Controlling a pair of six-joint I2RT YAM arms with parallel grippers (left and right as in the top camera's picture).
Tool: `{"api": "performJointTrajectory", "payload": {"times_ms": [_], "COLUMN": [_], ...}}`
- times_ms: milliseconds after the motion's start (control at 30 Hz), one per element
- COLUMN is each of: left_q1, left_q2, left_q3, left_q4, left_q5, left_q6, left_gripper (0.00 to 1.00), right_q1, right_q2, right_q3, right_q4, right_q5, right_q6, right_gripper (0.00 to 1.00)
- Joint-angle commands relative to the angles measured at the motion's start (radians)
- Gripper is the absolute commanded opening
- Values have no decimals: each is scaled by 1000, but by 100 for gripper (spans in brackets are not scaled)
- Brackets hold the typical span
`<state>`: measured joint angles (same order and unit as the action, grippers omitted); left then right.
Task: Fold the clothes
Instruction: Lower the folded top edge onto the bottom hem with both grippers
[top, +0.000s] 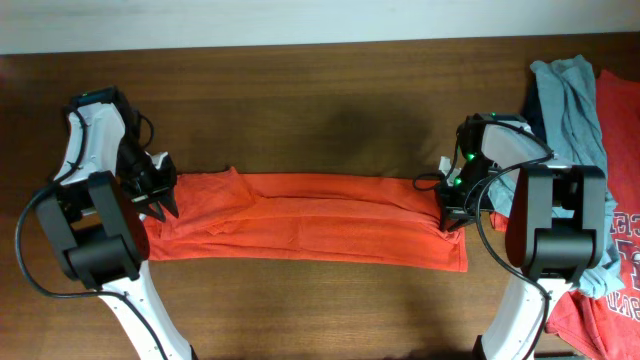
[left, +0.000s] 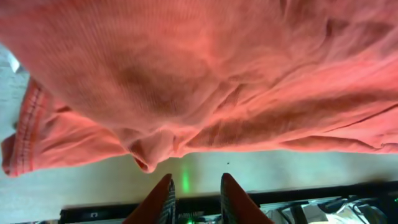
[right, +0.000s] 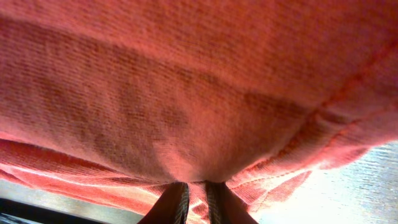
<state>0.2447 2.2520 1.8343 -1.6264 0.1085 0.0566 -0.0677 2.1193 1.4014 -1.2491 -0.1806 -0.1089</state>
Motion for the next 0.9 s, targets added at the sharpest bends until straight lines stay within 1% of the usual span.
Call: {"api": "performJointTrajectory", "payload": {"times_ms": [0, 100, 400, 700, 733, 800, 867], "left_q1": [6, 6, 7, 7, 7, 7, 7], "left_q2": [-33, -33, -33, -33, -33, -34, -49], "left_q3": [-8, -26, -175, -180, -180, -177, -168], "left_q4": [-5, 6, 91, 100, 100, 99, 101], "left_q5": [14, 11, -31, -31, -31, -31, -30], "left_q6": [-3, -3, -4, -11, -11, -11, -11], "left_gripper": [25, 25, 24, 24, 22, 15, 13], "right_q1": [-5, -8, -14, -14, -14, -14, -18], "right_q2": [36, 36, 35, 35, 35, 35, 35], "right_q3": [-33, -15, 64, 169, 188, 225, 267], "right_q4": [31, 21, -24, -97, -113, -144, -181], "right_q5": [5, 8, 8, 8, 9, 16, 16], "right_q6": [-6, -6, -7, -16, -19, -24, -34], "right_gripper": [18, 22, 22, 22, 22, 22, 22]}}
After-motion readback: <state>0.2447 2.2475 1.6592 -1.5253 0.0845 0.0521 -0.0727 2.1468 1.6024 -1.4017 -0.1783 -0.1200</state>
